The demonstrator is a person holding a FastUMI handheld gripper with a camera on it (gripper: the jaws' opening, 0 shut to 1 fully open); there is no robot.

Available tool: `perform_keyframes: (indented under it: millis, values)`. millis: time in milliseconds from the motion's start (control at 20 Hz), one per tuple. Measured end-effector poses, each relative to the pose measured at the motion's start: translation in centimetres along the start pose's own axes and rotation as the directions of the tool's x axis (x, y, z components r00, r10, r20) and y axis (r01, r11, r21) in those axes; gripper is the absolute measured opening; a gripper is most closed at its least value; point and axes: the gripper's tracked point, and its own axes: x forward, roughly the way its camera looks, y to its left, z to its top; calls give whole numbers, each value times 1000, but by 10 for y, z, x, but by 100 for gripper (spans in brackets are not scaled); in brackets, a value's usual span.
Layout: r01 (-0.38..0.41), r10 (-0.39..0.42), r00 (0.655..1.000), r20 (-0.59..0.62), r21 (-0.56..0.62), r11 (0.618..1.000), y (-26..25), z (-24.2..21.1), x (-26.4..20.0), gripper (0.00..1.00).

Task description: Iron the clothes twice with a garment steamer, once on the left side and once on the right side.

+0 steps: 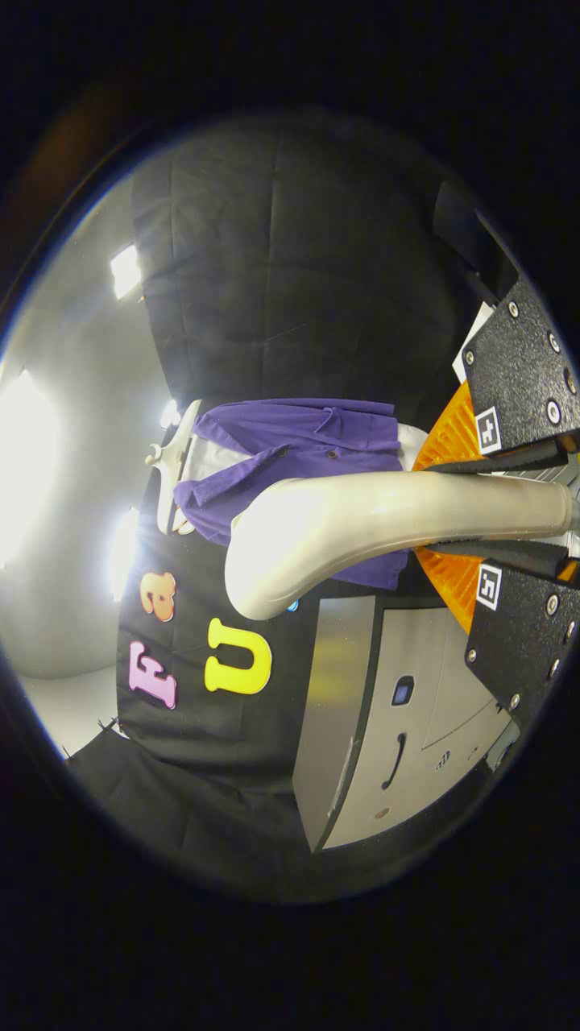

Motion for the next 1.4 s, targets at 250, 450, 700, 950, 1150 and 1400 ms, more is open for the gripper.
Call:
perform_keyframes:
  millis: [250, 450, 700, 950, 1150, 1400]
  values:
    - [-45, 45, 999, 17, -6, 999, 36, -1, -40, 35]
    - [-64, 64, 998, 24, -1, 998, 53, -3, -64, 35]
    - [-70, 70, 997, 25, -1, 998, 68, -1, -74, 35]
    - [-64, 63, 998, 29, 24, 998, 73, 2, -78, 35]
    - [-65, 63, 997, 34, 48, 997, 72, 6, -78, 35]
    - [-69, 67, 997, 35, 49, 996, 72, 8, -77, 35]
